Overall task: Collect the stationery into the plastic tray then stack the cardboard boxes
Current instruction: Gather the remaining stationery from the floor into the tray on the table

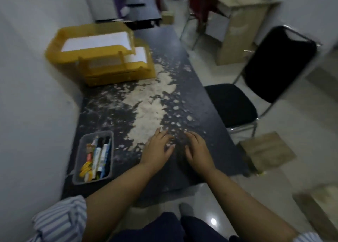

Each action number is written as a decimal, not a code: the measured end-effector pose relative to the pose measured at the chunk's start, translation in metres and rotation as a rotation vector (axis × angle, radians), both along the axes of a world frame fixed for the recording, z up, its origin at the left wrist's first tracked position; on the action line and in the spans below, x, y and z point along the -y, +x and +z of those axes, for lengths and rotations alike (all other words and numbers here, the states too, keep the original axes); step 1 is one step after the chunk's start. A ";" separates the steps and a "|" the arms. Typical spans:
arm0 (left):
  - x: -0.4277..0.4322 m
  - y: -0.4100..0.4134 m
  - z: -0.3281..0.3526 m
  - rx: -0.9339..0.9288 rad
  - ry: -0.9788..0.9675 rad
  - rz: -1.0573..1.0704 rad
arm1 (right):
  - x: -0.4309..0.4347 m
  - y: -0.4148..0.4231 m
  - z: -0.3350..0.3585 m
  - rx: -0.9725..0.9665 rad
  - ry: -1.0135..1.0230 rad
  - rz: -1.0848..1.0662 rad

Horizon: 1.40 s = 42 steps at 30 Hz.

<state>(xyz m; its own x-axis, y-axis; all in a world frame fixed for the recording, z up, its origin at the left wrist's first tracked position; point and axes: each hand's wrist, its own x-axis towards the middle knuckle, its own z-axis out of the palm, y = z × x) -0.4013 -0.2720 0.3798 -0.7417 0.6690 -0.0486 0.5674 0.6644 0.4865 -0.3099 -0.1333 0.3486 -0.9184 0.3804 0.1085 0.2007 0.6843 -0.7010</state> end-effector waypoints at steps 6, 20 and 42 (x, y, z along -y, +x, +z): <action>-0.070 0.067 -0.015 0.030 -0.011 -0.342 | -0.035 0.103 -0.015 0.064 -0.006 -0.340; -0.210 0.223 -0.038 0.104 -0.070 -0.834 | -0.107 0.309 -0.033 0.165 -0.047 -0.809; -0.332 0.328 -0.210 0.184 -0.267 -1.012 | -0.169 0.396 -0.192 0.176 -0.290 -1.097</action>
<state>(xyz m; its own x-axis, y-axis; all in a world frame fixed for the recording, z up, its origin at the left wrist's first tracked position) -0.0738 0.0597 0.1697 0.1879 0.9217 -0.3395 0.8482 0.0220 0.5292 0.0865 0.0361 0.1566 -0.0705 0.9749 -0.2111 0.7000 -0.1024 -0.7067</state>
